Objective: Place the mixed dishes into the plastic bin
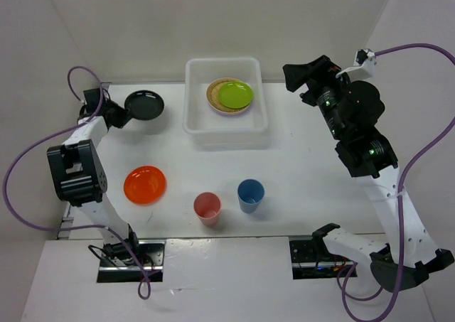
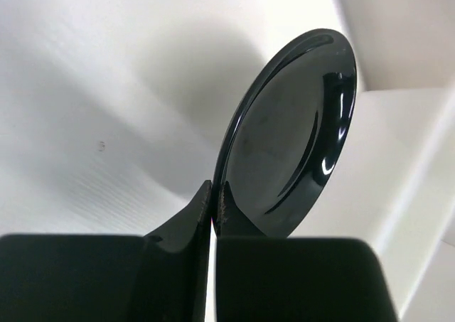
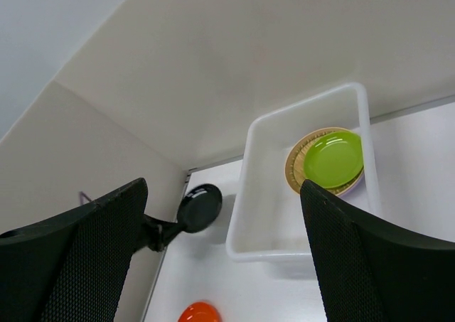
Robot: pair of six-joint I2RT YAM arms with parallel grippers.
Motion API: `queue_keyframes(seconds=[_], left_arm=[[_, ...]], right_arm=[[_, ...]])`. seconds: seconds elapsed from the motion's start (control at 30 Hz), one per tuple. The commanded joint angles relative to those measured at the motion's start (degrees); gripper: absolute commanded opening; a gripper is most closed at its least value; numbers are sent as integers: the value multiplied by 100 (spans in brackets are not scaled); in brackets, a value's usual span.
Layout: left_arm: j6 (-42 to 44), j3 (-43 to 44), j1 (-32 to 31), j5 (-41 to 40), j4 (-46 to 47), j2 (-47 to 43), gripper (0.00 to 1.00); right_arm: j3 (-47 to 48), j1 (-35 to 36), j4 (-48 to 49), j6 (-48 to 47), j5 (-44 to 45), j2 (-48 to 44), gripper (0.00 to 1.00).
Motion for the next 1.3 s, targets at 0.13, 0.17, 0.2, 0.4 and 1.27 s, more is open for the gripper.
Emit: queue_keyframes(seconds=[0.13,0.17,0.2,0.4,1.27], left_arm=[[305,503,-76,133,-161,-1582,0],[305,591,-137,230,-161,-1636,0],[418,705,-199,326,-239,-1637,0],[665,1688,-874,670,-565,-1365,0],[1219,7610,-3090,-665,-3478,4162,0]], right_arm=[[-150,-85,119,-9,-34,-167,92],[-202,-85,119,-9,-34,-167,92],[-203,-85,119,-9,-34,-167,92],[-308,-85,171,44,-95,-220,92],[-792,-138,4,150,-324,-562,92]])
